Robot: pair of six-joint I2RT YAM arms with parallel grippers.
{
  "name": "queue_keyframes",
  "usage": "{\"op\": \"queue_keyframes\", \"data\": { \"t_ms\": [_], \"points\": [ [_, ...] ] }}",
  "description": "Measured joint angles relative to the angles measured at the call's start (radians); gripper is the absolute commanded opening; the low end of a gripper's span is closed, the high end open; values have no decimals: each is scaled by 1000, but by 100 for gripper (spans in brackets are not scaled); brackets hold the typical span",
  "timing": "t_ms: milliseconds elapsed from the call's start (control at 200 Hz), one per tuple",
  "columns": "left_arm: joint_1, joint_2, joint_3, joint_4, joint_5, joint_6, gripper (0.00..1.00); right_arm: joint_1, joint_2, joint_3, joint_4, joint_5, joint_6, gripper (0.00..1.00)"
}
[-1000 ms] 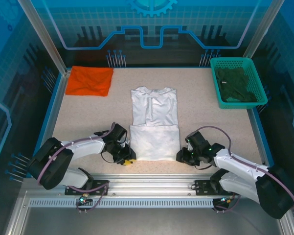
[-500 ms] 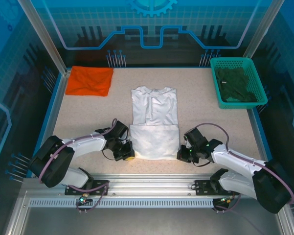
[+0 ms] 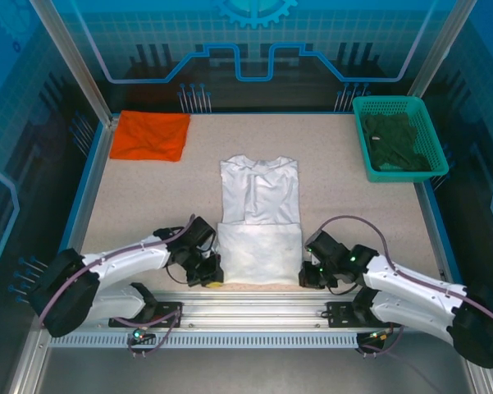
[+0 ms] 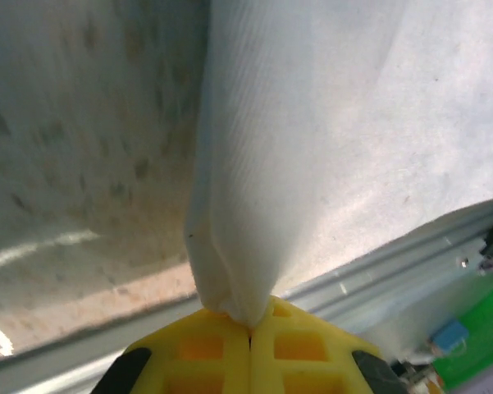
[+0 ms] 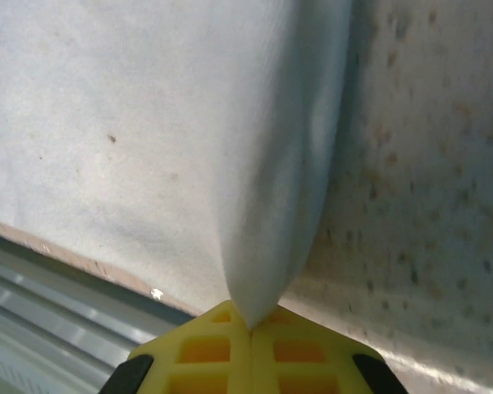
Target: Fold and stack the t-shirts
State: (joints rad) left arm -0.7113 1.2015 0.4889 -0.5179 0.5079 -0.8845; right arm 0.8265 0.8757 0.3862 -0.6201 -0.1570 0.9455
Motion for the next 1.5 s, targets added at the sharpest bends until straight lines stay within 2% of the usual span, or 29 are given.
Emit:
{"op": "queue_keyframes", "data": {
  "t_ms": [180, 350, 490, 620, 805, 1045, 1255, 1501],
  "points": [
    [-30, -129, -15, -44, 76, -56, 0, 67, -90, 1, -84, 2, 53, 0],
    [-9, -194, 9, -117, 106, -63, 0, 90, -98, 75, -172, 13, 72, 0],
    [100, -195, 108, -205, 119, -39, 0, 66, -38, 226, -227, 37, 45, 0],
    [226, -174, 254, -256, 122, 5, 0, -58, 56, 387, -251, 38, -14, 0],
    [309, -20, 459, -246, 113, 53, 0, -250, 253, 652, -270, 27, -113, 0],
    [425, 251, 706, -232, 114, 90, 0, -409, 570, 970, -291, -16, -196, 0],
    [497, 478, 940, -209, 119, 107, 0, -481, 807, 1187, -314, -64, -203, 0],
    [565, 652, 1046, -163, 132, 96, 0, -523, 1126, 1587, -371, -95, -209, 0]
  ]
}}
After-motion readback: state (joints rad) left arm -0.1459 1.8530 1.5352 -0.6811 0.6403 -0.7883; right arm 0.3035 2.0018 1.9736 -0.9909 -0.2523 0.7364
